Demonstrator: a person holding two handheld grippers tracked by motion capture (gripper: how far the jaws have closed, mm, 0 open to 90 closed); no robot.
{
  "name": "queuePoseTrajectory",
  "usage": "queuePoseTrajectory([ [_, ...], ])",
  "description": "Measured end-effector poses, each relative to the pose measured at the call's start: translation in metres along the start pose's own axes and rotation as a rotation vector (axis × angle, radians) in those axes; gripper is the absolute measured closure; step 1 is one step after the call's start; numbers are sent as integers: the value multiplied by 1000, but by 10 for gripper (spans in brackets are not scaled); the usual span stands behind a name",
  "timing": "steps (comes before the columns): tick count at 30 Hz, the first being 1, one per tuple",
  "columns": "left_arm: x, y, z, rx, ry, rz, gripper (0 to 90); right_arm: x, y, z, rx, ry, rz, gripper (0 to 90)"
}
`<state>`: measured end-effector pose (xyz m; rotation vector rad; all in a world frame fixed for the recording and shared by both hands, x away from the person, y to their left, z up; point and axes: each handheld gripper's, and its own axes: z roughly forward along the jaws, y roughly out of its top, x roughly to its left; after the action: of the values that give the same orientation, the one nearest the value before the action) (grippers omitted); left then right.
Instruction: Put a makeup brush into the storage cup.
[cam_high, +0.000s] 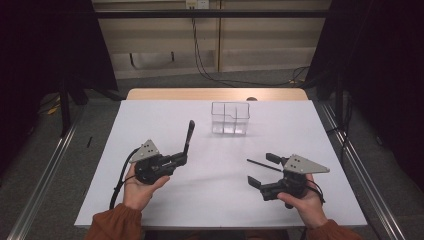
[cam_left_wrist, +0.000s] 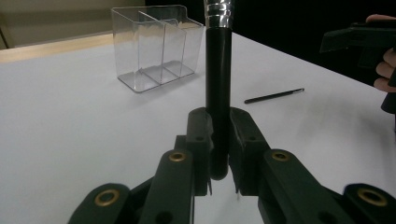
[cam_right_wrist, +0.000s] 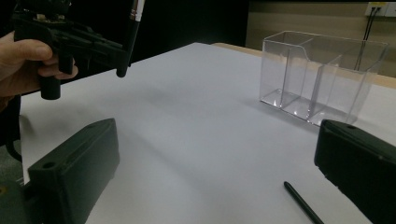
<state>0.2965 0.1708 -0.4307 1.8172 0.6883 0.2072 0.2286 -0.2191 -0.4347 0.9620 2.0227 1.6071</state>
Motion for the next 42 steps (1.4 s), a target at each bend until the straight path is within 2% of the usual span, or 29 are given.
queuePoseTrajectory([
  [9,-7,0,5,13,-15,6,797,5,15,23,6,44,-8,0],
  [11,-7,1,9,6,-19,-3,796,6,20,30,16,75,-12,0],
  [18,-14,5,24,19,-38,15,797,5,37,47,2,94,-24,0],
  [20,-16,6,28,22,-44,19,796,5,40,51,0,112,-33,0],
  [26,-21,13,37,14,-50,33,796,7,41,62,8,126,-40,0],
  [29,-22,14,43,27,-48,44,796,6,45,66,20,127,-38,0],
  [35,-26,13,54,35,-51,45,796,2,57,73,1,129,-37,0],
  [42,-34,10,59,23,-74,35,796,11,54,88,3,142,-48,0],
])
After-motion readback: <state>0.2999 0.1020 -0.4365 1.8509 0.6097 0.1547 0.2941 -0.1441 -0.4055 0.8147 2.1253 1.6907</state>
